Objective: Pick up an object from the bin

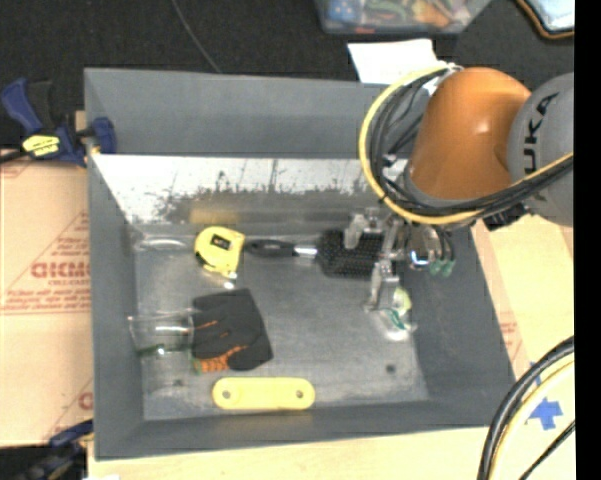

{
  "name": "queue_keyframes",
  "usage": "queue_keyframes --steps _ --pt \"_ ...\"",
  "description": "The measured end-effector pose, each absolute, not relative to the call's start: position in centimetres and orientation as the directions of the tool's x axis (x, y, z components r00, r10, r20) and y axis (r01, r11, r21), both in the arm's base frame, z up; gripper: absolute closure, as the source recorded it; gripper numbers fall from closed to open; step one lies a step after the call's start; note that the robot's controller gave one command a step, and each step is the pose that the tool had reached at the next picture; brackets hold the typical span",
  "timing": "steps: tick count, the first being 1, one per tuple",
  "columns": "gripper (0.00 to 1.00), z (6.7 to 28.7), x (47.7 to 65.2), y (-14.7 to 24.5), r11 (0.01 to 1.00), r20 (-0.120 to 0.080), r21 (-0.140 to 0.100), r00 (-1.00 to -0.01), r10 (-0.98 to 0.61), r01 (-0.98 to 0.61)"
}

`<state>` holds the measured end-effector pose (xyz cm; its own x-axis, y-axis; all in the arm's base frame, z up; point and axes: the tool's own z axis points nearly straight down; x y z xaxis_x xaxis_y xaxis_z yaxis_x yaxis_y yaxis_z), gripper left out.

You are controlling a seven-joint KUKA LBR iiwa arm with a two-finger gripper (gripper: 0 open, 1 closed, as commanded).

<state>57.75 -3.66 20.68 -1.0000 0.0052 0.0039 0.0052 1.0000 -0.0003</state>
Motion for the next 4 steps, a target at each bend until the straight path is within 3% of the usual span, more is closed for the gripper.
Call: queue_keyframes --steps 1,2,3,4 --pt "0.00 21.2 57.9 -3.7 1.000 -0.004 -0.001 -1.000 0.004 0.004" --pt "0.00 10.3 63.8 -8.4 0.967 -0.010 0.002 -0.967 0.255 0.255" --pt "0.00 16.2 63.6 -10.3 0.878 -0.013 0.004 -0.878 0.479 0.479" --pt "0.00 10.1 63.4 -8.2 0.936 -0.008 0.003 -0.935 0.353 0.353"
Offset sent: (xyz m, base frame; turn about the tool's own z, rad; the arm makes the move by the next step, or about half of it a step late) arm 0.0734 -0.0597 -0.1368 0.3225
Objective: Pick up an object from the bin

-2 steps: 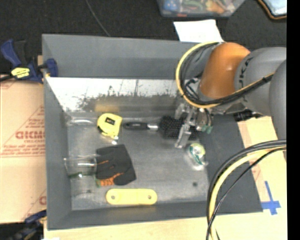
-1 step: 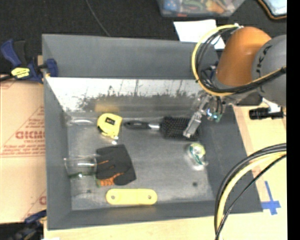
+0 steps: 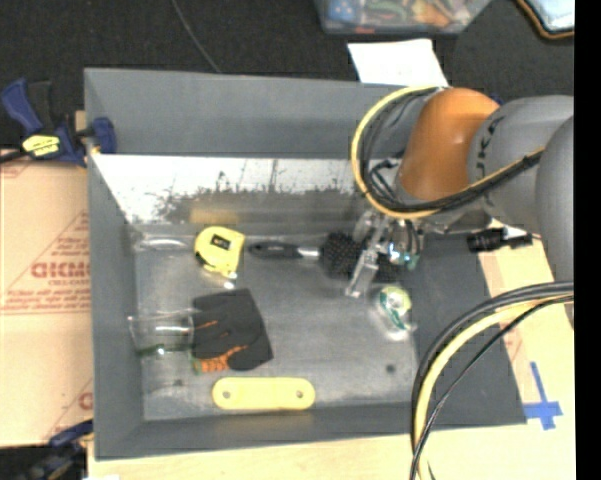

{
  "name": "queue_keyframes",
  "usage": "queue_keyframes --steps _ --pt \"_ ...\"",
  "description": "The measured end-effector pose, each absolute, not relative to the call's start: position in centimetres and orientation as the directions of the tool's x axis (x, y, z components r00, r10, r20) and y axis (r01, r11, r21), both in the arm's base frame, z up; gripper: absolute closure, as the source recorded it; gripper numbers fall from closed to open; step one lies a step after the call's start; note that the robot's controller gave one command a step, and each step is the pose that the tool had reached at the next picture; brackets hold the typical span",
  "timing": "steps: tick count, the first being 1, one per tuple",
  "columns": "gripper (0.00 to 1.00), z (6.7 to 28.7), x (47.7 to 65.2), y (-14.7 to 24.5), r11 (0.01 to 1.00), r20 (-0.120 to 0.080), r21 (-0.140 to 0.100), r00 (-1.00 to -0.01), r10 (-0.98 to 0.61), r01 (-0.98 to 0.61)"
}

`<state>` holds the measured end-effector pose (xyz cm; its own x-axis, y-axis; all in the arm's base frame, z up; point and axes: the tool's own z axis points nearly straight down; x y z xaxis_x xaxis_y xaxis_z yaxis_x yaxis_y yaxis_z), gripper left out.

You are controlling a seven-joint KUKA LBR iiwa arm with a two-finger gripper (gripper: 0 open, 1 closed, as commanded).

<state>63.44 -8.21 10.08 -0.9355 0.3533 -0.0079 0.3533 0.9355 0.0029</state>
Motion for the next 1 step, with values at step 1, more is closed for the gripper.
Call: queue_keyframes --steps 1 --pt "0.00 7.38 63.99 -7.82 0.788 -0.023 0.014 -0.788 0.616 0.615"
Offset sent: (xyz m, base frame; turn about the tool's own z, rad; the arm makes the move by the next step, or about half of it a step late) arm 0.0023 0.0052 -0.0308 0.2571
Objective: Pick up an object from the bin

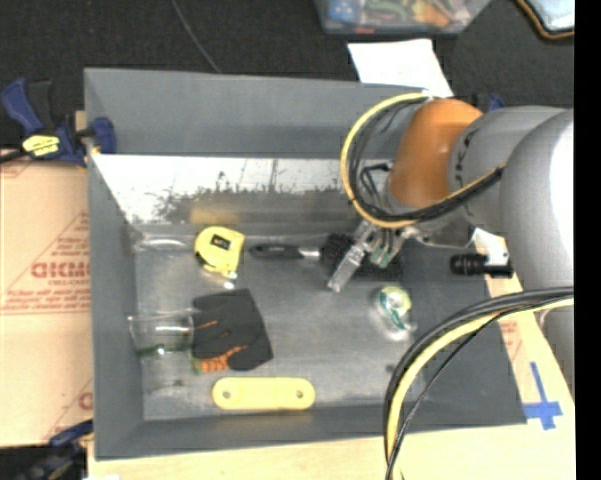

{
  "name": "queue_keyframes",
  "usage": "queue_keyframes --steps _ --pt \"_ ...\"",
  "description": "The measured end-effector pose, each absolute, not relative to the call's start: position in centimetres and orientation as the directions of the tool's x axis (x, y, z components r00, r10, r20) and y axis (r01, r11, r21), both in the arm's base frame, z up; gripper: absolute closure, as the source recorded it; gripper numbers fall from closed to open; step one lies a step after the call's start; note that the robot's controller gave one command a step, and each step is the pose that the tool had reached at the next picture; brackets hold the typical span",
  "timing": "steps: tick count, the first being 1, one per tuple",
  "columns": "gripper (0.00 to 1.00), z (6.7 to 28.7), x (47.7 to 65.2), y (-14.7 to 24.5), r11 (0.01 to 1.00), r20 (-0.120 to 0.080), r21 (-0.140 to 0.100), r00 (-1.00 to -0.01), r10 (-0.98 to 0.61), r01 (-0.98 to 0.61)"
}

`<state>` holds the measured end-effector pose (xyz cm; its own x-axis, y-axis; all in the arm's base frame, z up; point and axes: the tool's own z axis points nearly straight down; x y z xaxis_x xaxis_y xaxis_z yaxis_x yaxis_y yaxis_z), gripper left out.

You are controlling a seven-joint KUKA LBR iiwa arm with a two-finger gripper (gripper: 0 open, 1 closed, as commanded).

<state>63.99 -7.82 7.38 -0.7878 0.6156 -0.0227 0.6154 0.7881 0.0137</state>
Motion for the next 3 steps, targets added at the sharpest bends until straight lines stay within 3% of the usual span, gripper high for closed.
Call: queue_keyframes --steps 1,3 --pt "1.00 7.5 64.0 -7.7 0.804 -0.020 0.012 -0.804 0.594 0.594" --pt "1.00 8.6 64.0 -7.7 0.809 -0.018 0.012 -0.809 0.587 0.587"
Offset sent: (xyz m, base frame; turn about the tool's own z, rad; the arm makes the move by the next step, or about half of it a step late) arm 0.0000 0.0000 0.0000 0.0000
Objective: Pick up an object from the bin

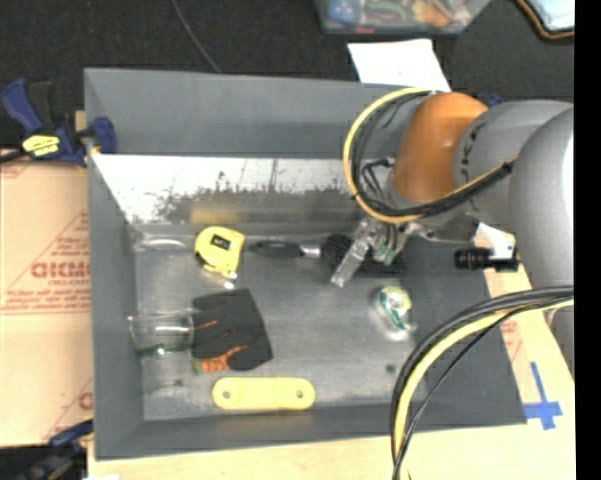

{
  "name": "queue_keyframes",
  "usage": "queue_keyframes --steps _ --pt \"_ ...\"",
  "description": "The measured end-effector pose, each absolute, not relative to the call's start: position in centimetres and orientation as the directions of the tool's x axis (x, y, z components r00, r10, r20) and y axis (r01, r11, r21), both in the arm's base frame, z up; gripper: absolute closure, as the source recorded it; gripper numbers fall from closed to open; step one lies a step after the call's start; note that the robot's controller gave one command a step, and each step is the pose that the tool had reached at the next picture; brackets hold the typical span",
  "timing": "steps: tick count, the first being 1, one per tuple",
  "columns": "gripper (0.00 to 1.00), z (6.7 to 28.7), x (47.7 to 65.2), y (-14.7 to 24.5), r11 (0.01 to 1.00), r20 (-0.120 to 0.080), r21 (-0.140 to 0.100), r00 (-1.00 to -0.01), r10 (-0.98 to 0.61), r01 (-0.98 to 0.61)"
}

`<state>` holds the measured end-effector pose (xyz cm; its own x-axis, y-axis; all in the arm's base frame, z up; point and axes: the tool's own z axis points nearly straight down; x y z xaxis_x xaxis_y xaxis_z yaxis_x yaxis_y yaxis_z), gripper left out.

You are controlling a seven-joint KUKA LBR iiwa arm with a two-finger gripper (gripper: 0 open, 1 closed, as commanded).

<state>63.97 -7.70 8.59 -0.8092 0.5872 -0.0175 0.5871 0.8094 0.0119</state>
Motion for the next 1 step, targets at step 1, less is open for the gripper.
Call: queue_keyframes --steps 1 --pt "1.00 13.09 63.75 -7.81 0.810 -0.012 0.007 -0.810 0.586 0.586"
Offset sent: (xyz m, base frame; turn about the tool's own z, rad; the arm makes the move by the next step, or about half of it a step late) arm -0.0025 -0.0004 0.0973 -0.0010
